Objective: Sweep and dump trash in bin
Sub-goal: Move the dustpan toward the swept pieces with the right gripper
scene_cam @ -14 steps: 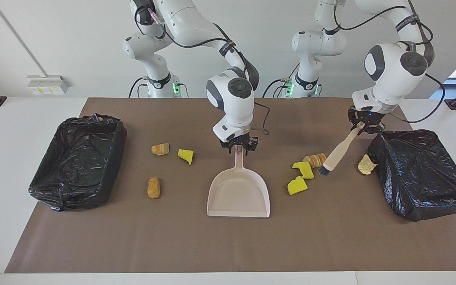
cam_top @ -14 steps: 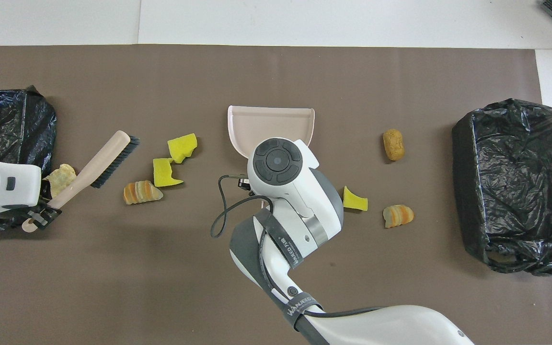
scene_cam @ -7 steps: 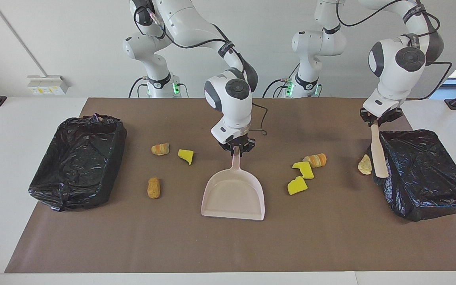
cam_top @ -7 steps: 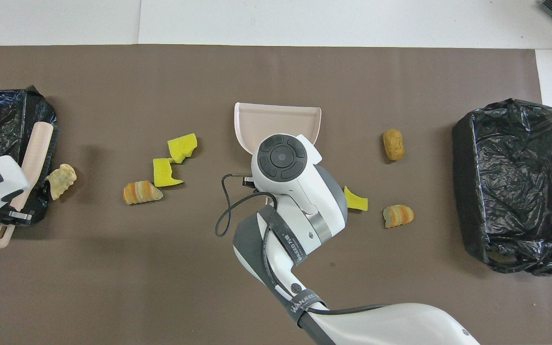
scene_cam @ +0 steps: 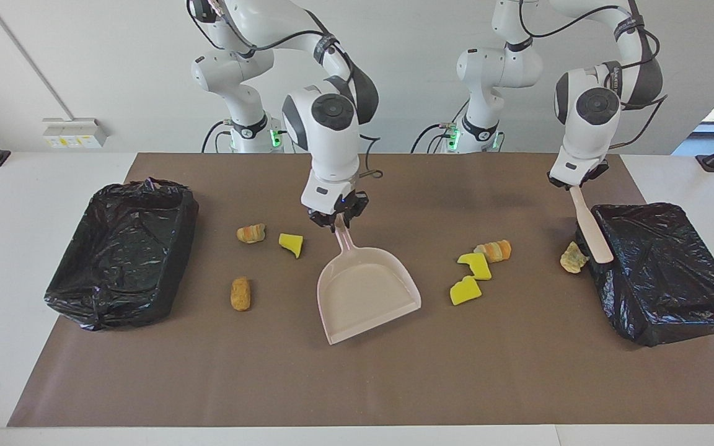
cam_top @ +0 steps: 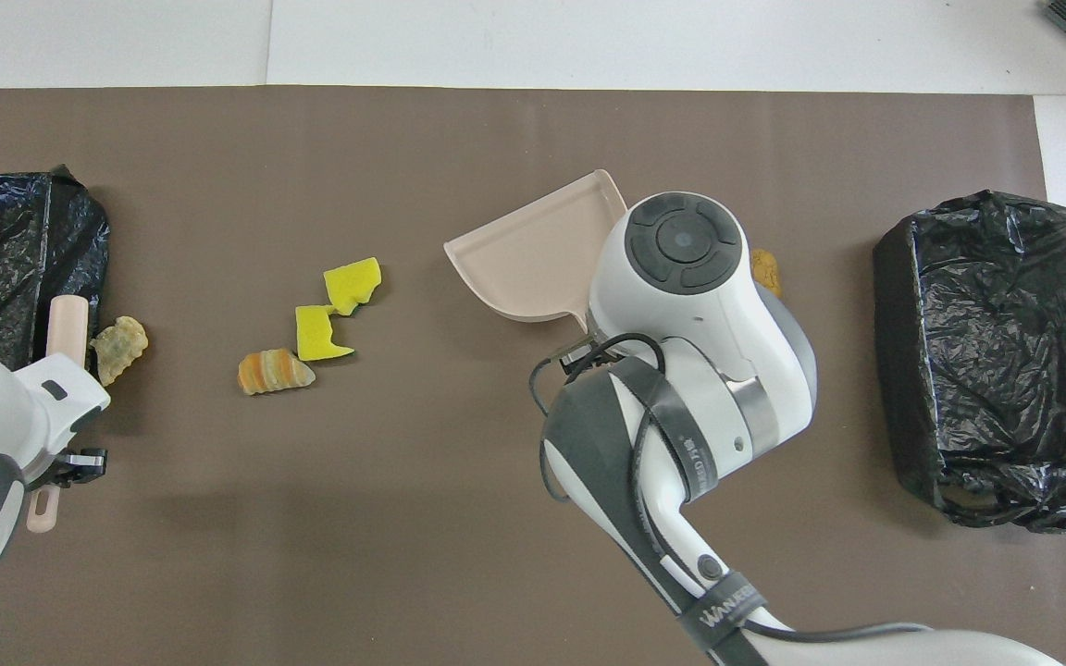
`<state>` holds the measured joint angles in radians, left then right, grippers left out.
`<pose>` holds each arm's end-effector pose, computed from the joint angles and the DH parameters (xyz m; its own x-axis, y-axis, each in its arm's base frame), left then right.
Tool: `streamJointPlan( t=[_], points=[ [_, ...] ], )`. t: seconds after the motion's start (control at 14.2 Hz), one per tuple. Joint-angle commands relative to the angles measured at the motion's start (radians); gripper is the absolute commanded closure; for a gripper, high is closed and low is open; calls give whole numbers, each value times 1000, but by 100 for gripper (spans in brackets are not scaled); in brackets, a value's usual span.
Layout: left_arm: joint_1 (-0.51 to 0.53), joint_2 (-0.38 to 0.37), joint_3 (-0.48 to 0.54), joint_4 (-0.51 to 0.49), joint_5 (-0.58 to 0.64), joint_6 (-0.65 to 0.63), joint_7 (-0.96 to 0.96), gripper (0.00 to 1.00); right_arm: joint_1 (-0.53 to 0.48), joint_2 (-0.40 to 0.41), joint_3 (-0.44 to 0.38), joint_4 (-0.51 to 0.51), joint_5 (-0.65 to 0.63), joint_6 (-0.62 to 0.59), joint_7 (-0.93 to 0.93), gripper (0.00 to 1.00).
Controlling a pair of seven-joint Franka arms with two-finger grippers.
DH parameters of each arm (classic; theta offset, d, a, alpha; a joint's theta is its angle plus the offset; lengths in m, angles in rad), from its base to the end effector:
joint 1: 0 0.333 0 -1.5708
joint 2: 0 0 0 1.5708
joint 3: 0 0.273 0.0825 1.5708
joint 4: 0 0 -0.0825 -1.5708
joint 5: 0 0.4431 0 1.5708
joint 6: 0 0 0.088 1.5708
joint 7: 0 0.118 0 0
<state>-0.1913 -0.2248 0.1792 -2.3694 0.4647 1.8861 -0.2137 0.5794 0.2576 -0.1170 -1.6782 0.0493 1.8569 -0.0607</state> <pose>0.4968 0.0291 0.3140 0.9789 0.0296 -0.2024 -0.0532 -0.9186 -0.3915 0.5970 0.3066 0.3714 0.8698 0.4875 -0.0759 0.4874 -0.8729 -0.0210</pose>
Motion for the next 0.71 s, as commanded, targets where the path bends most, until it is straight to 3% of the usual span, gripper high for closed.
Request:
streamJointPlan(
  t=[0.0, 0.21, 0.42, 0.63],
  points=[
    [-14, -19, 5, -43, 46, -8, -32, 100, -4, -81, 8, -125, -63, -1, -274, 100],
    [-37, -8, 2, -48, 46, -12, -65, 100, 2, -138, 10, -234, -120, 43, -485, 100],
    [-65, -7, -12, -51, 32, -15, -43, 100, 25, -140, 10, -267, -127, 67, -609, 100],
    [-100, -1, -20, -50, -116, -15, 12, 100, 48, -117, 14, -273, -128, 116, -662, 100]
  ],
)
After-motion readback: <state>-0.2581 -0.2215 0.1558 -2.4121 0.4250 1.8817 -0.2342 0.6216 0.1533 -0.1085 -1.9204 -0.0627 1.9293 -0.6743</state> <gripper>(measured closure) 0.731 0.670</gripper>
